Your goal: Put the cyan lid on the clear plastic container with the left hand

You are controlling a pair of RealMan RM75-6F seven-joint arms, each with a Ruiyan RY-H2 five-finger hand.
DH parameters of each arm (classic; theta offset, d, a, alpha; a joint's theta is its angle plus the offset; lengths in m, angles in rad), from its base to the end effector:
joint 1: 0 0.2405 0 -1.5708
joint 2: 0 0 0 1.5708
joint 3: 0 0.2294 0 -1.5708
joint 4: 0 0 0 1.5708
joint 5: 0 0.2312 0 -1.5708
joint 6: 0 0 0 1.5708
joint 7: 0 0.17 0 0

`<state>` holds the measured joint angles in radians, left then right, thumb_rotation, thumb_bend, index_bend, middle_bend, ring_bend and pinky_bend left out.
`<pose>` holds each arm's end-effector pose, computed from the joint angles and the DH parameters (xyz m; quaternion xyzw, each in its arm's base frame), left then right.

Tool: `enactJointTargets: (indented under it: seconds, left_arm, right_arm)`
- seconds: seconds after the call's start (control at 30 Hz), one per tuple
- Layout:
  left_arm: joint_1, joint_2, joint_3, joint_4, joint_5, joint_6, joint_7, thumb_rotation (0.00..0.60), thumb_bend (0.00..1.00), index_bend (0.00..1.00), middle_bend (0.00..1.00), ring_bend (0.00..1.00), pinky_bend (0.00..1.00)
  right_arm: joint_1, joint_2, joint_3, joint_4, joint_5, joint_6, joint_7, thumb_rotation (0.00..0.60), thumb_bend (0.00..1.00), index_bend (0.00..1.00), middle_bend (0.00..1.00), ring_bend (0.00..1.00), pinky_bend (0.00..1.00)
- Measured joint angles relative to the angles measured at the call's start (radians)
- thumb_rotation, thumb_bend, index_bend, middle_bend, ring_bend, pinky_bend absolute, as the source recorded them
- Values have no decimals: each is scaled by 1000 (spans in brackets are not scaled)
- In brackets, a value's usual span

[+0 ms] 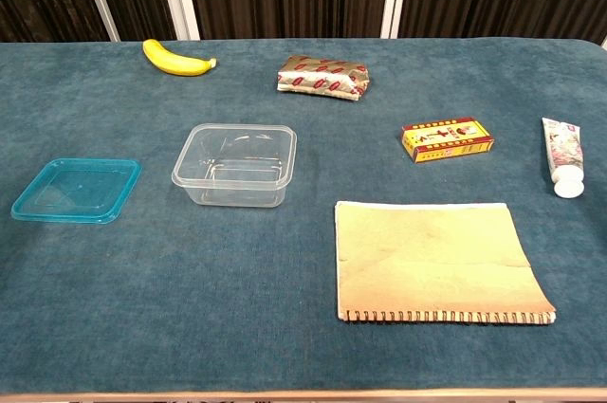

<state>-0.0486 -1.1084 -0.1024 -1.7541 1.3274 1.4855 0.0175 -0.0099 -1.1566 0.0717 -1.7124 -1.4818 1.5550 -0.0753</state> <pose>-0.2946 0.2035 0.1341 -0.5056 -0.4558 -0.3955 0.6167 -0.2842 -0.1828 0.1233 0.5416 -0.4118 0.4009 0.6134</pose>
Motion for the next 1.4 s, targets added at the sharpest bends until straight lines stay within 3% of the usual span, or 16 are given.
enactJointTargets:
  seconds: [1.03, 1.23, 1.4]
  left_arm:
    - [-51, -5, 3, 44, 43, -51, 55, 600, 155, 83, 104, 0, 0]
    - [-142, 17, -19, 36, 40, -152, 192, 600, 139, 45, 71, 0, 0]
    - [-235, 18, -47, 36, -24, -304, 230, 600, 116, 45, 71, 0, 0]
  right_arm:
    - [-4, 18, -1, -6, 9, -4, 26, 600, 268, 33, 0, 0, 0]
    - [-2, 14, -1, -4, 11, -7, 19, 600, 268, 33, 0, 0, 0]
    - [-1, 12, 3, -4, 26, -13, 13, 600, 268, 33, 0, 0, 0]
